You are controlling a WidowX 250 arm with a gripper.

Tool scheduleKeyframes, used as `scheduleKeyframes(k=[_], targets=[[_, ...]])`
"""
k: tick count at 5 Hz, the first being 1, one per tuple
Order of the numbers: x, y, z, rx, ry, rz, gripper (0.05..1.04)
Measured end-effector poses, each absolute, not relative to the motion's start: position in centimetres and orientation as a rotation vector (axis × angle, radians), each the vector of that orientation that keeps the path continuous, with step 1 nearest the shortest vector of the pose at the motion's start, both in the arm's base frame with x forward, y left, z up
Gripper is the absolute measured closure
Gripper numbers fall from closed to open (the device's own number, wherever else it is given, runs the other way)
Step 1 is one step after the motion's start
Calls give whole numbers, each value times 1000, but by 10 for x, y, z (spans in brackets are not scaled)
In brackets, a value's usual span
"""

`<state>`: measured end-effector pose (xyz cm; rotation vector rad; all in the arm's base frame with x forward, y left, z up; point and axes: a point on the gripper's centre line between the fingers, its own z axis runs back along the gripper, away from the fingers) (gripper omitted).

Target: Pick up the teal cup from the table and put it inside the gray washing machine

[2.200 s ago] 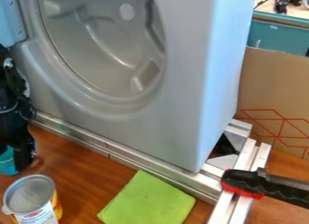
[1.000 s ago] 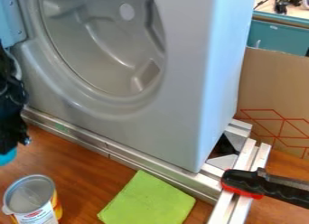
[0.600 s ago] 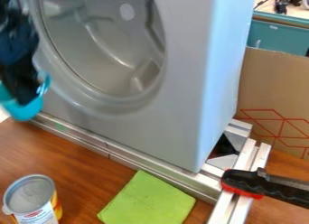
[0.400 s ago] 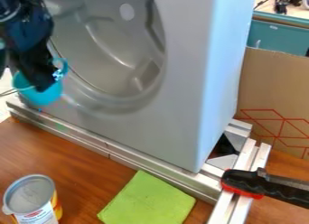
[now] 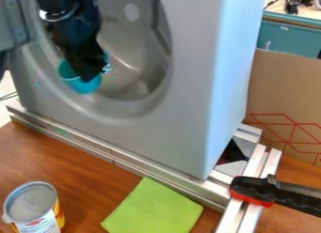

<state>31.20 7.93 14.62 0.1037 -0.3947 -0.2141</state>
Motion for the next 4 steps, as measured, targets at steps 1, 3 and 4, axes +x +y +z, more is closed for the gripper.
scheduleKeyframes(k=[1, 3, 4], targets=[[346, 80, 146, 148, -389, -225, 1003], [368, 82, 141, 137, -363, -214, 1003], [369, 77, 130, 107, -329, -225, 1003]])
